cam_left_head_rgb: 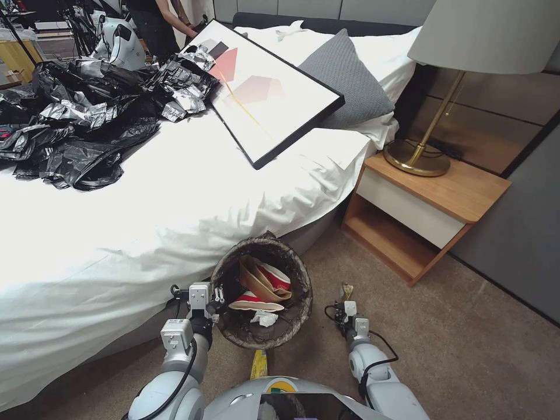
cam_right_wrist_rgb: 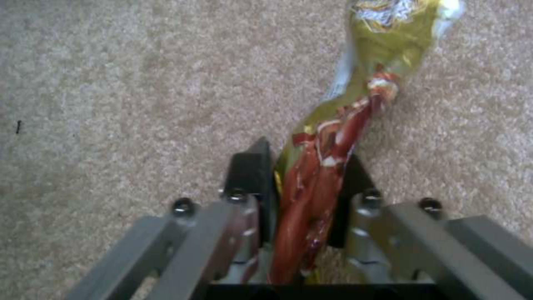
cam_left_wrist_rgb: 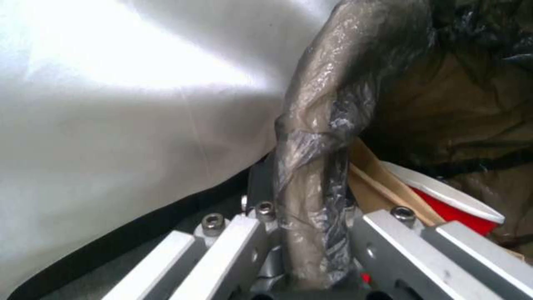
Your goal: Pick up the trash bin, then pick up the garbage from the floor and place it into the trash bin.
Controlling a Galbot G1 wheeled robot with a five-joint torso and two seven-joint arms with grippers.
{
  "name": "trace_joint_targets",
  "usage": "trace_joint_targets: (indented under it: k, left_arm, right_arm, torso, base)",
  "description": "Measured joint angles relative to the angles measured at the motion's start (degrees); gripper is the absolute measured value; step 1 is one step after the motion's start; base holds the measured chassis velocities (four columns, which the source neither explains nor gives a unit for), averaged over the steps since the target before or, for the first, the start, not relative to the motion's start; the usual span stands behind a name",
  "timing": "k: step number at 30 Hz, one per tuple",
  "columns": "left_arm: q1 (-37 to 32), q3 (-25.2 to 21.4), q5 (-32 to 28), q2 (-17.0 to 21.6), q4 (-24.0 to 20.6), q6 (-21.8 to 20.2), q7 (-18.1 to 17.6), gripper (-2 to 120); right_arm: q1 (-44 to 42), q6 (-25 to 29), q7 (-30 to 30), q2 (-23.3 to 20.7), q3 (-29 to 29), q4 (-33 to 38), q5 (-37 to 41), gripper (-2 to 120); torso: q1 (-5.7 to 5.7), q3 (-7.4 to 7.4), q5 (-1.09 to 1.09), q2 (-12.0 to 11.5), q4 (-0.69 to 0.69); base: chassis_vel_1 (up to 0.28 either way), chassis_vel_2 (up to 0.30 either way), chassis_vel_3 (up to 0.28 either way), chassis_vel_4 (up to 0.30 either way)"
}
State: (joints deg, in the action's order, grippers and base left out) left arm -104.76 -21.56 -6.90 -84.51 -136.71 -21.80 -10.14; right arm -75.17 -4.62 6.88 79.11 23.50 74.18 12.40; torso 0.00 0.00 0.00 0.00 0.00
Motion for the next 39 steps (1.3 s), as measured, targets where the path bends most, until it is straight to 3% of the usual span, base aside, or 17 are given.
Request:
trace_joint_targets:
  k: [6, 17, 20, 22, 23, 24, 26, 27, 29, 30, 31, 33, 35, 36, 39]
  left_arm:
    - [0.0, 0.0, 0.1, 0.0, 0.1, 0.0, 0.0, 0]
    - [0.0, 0.1, 0.3, 0.0, 0.4, 0.0, 0.1, 0]
    - [0.0, 0.1, 0.3, 0.0, 0.4, -0.1, 0.1, 0]
    - [0.0, 0.2, 0.2, 0.0, 0.5, -0.2, 0.1, 0]
    - [0.0, 0.2, 0.2, 0.0, 0.5, -0.2, 0.1, 0]
    - [-0.1, 0.3, 0.2, 0.0, 0.5, -0.3, 0.1, 0]
    - [-0.2, 0.5, 0.2, 0.0, 0.6, -0.4, 0.0, 0]
    - [-0.2, 0.5, 0.2, 0.0, 0.6, -0.4, 0.0, 0]
    - [-0.3, 0.7, 0.0, 0.1, 0.6, -0.7, 0.0, 0]
    - [-0.3, 0.7, 0.0, 0.1, 0.6, -0.7, 0.0, 0]
    - [-0.4, 0.8, -0.2, 0.2, 0.6, -0.7, 0.0, 0]
    - [-0.5, 0.9, -0.3, 0.3, 0.6, -0.7, -0.1, 0]
    - [-0.8, 1.0, -0.4, 0.3, 0.7, -0.8, -0.1, 0]
    - [-0.8, 1.0, -0.4, 0.3, 0.7, -0.8, -0.1, 0]
    - [-0.8, 1.4, -0.4, 0.3, 0.7, -0.8, -0.1, 0]
  right_arm:
    - [0.4, 1.1, 0.0, 0.0, 0.1, -0.6, -0.8, 0]
    - [-0.1, 2.8, 0.2, -0.2, 0.4, 1.7, -1.6, 0]
    - [-1.2, 4.8, 0.2, -0.5, 0.6, 5.4, -1.7, 0]
    - [-2.1, 9.8, 0.2, -0.7, 0.7, 9.4, -1.8, 0]
    - [-2.1, 9.8, 0.2, -0.7, 0.7, 9.4, -1.8, 0]
    - [-2.7, 13.7, -0.5, -0.8, 0.9, 13.1, -1.8, 0]
    - [-3.8, 19.4, -3.5, -1.2, 1.6, 20.7, -1.2, 0]
    - [-3.8, 19.4, -3.5, -1.2, 1.6, 20.7, -1.2, 0]
    - [-5.3, 25.1, -11.4, -1.9, 2.5, 31.1, 2.0, 0]
    - [-5.3, 25.1, -11.4, -1.9, 2.5, 31.1, 2.0, 0]
    - [-6.2, 27.2, -16.2, -2.4, 2.8, 35.8, 4.0, 0]
    - [-6.9, 27.9, -18.7, -2.7, 2.8, 38.1, 5.1, 0]
    - [-9.6, 28.6, -26.3, -4.5, 1.3, 46.1, 10.0, 0]
    - [-9.6, 28.6, -26.3, -4.5, 1.3, 46.1, 10.0, 0]
    - [-14.1, 28.0, -36.4, -7.6, -2.4, 50.1, 14.4, 0]
  torso:
    - [0.0, 0.0, 0.0, 0.0, 0.0]
    - [0.0, 0.0, 0.01, 0.0, 0.0]
    - [0.0, 0.0, 0.01, 0.0, -0.01]
    - [0.0, 0.0, 0.01, 0.0, -0.01]
    - [0.0, 0.0, 0.01, 0.0, -0.01]
    - [0.0, 0.0, 0.02, 0.0, 0.0]
    - [0.0, 0.0, 0.0, 0.0, 0.01]
    - [0.0, 0.0, 0.0, 0.0, 0.01]
    - [0.0, 0.0, 0.0, 0.0, 0.02]
    - [0.0, 0.0, 0.0, 0.0, 0.02]
    - [0.0, -0.01, -0.01, 0.0, 0.01]
    - [0.0, 0.0, -0.01, 0.0, 0.01]
    - [0.0, -0.01, -0.01, 0.0, 0.0]
    - [0.0, -0.01, -0.01, 0.0, 0.0]
    - [0.0, -0.01, -0.01, 0.0, -0.02]
  base:
    - [0.0, 0.0, 0.0, 0.0]
    - [0.0, 0.0, 0.0, 0.0]
    - [0.0, 0.0, 0.0, 0.0]
    - [0.0, 0.0, 0.0, 0.0]
    - [0.0, 0.0, 0.0, 0.0]
    - [0.0, 0.0, 0.0, 0.0]
    - [0.0, 0.0, 0.0, 0.0]
    - [0.0, 0.0, 0.0, 0.0]
    - [0.0, 0.0, 0.0, 0.0]
    - [0.0, 0.0, 0.0, 0.0]
    - [0.0, 0.0, 0.0, 0.0]
    - [0.0, 0.0, 0.0, 0.0]
    - [0.0, 0.0, 0.0, 0.0]
    - [0.0, 0.0, 0.0, 0.0]
    - [0.0, 0.0, 0.0, 0.0]
